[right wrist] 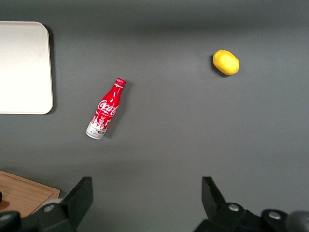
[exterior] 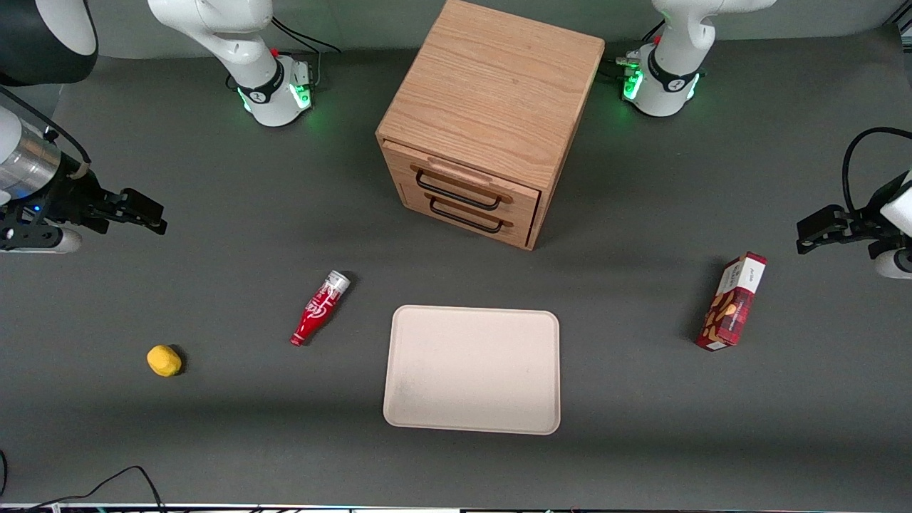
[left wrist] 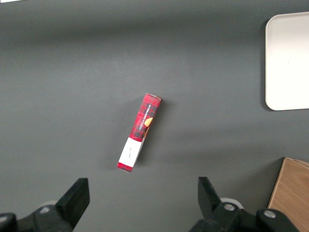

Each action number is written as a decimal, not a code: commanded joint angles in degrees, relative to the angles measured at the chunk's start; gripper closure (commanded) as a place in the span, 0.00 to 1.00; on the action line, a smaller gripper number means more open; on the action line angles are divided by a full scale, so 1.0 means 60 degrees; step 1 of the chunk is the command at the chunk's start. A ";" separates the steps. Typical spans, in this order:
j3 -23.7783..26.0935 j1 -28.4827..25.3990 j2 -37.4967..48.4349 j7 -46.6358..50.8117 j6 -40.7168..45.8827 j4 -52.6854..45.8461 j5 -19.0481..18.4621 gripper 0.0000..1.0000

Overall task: Open upper drawer
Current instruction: 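Move the right gripper toward the upper drawer's black handle of the wooden cabinet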

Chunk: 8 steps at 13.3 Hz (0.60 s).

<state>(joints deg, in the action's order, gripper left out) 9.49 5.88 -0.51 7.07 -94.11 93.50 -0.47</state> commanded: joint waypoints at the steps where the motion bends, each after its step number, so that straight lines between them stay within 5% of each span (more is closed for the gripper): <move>1: 0.0015 0.0045 0.0115 -0.0212 0.0188 -0.0041 0.0195 0.00; 5: 0.0263 -0.0101 -0.0162 -0.0167 0.0144 -0.0143 0.0983 0.00; 8: 0.1416 -0.0394 -0.0791 -0.0648 0.0158 -0.0714 0.1352 0.00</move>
<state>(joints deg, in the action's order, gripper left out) 13.95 4.72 -1.95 5.71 -93.95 92.89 6.58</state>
